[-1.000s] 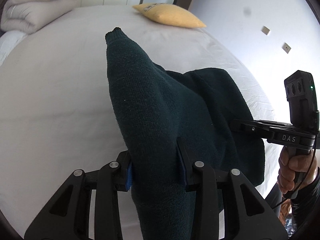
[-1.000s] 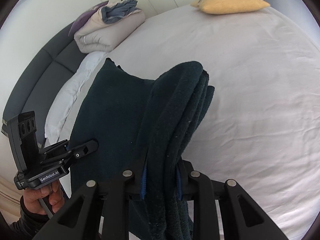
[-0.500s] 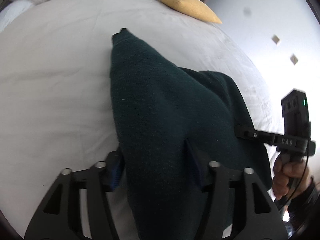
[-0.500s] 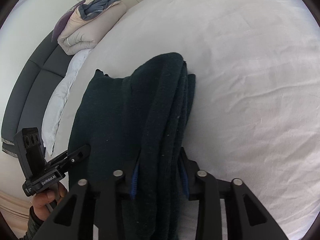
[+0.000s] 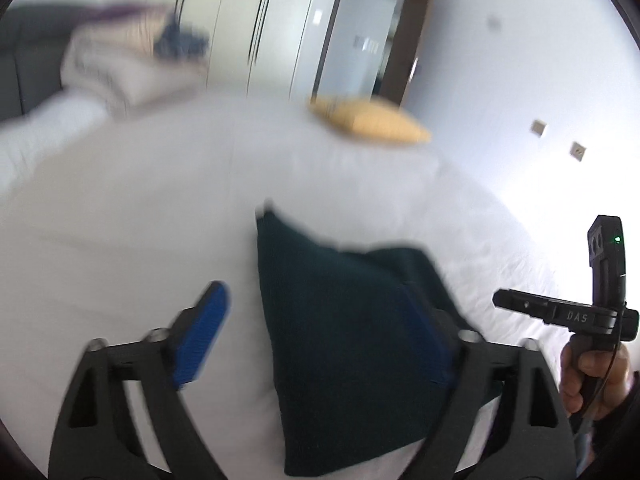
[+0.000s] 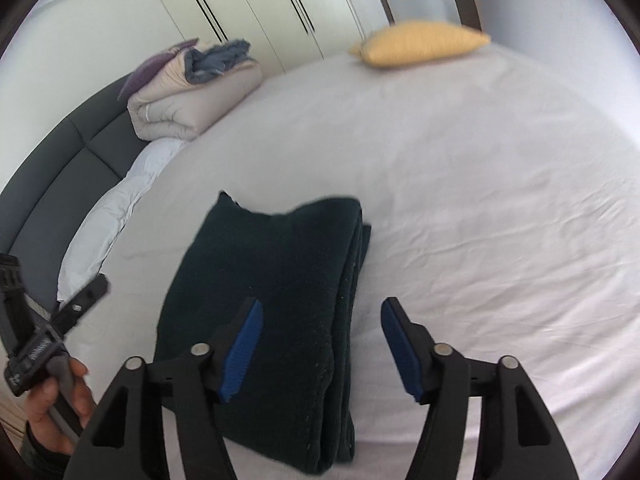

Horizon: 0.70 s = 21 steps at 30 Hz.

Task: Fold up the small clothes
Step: 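Open both tools and lift them away from the folded sweater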

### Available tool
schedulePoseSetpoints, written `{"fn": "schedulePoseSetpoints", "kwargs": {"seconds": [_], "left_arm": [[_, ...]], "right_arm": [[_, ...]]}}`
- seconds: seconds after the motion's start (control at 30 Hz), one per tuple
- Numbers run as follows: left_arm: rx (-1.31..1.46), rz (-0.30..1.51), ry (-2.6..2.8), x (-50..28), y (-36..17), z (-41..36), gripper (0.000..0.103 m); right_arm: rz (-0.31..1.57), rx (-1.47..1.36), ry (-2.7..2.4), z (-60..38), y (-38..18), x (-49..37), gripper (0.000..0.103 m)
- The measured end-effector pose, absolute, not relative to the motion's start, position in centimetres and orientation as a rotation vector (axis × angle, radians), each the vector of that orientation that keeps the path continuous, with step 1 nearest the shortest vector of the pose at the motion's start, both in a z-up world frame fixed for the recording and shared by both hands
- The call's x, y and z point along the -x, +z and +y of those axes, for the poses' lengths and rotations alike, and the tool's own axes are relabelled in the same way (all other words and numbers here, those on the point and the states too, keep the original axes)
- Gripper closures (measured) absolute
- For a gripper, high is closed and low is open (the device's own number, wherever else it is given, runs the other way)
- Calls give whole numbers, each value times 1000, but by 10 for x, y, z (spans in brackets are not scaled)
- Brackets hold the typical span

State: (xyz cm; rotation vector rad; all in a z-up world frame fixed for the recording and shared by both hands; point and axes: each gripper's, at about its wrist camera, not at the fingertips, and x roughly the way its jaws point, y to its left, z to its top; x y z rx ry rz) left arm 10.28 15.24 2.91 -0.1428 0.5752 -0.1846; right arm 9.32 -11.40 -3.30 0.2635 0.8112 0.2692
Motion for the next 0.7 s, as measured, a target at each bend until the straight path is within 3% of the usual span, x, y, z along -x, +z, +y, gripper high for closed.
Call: {"fn": "schedulePoseSetpoints", "kwargs": {"seconds": [0.17, 0.2, 0.4, 0.7], "left_arm": [[-33, 382, -88, -48, 85, 132, 0], [-47, 359, -66, -38, 93, 130, 0], [-36, 332, 77, 7, 123, 133, 0], [122, 454, 86, 38, 118, 153, 0]], "right_arm": [[611, -185, 229, -102, 19, -42, 2], [566, -172, 219, -100, 28, -33, 0], [328, -46, 142, -88, 81, 21, 0], [316, -87, 105, -91, 103, 69, 0]]}}
